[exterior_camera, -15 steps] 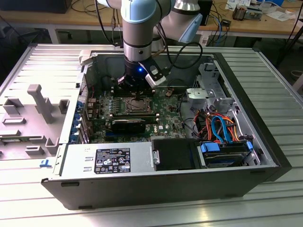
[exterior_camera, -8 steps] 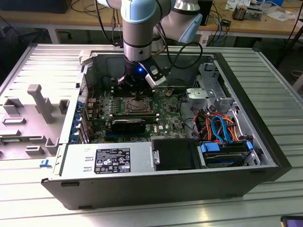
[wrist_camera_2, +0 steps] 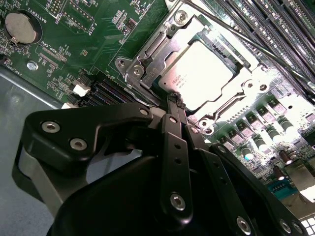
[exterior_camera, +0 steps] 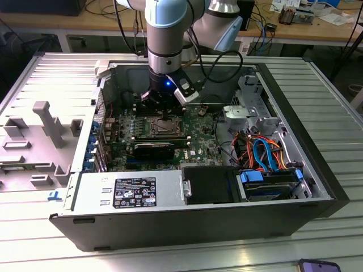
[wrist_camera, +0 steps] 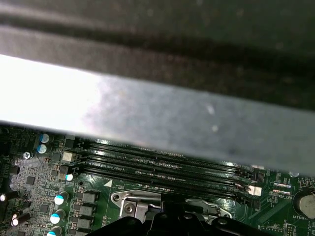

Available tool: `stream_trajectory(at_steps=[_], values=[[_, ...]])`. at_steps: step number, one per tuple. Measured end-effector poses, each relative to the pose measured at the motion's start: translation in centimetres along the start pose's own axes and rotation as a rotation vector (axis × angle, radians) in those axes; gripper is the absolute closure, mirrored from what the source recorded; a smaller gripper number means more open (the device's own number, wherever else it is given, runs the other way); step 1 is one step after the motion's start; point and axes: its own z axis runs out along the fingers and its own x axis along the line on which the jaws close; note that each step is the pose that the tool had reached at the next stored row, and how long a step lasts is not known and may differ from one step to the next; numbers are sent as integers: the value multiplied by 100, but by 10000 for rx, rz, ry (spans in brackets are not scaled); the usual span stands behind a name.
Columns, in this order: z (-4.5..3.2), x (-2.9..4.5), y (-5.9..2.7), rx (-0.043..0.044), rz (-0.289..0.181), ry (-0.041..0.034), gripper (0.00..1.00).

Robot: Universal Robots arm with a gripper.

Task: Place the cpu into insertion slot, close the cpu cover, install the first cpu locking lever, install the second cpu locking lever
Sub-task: 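Install the second cpu locking lever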

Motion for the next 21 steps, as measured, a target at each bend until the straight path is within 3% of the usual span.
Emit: stream_trajectory(at_steps=[21], values=[[0,0,0,0,1,1,89]])
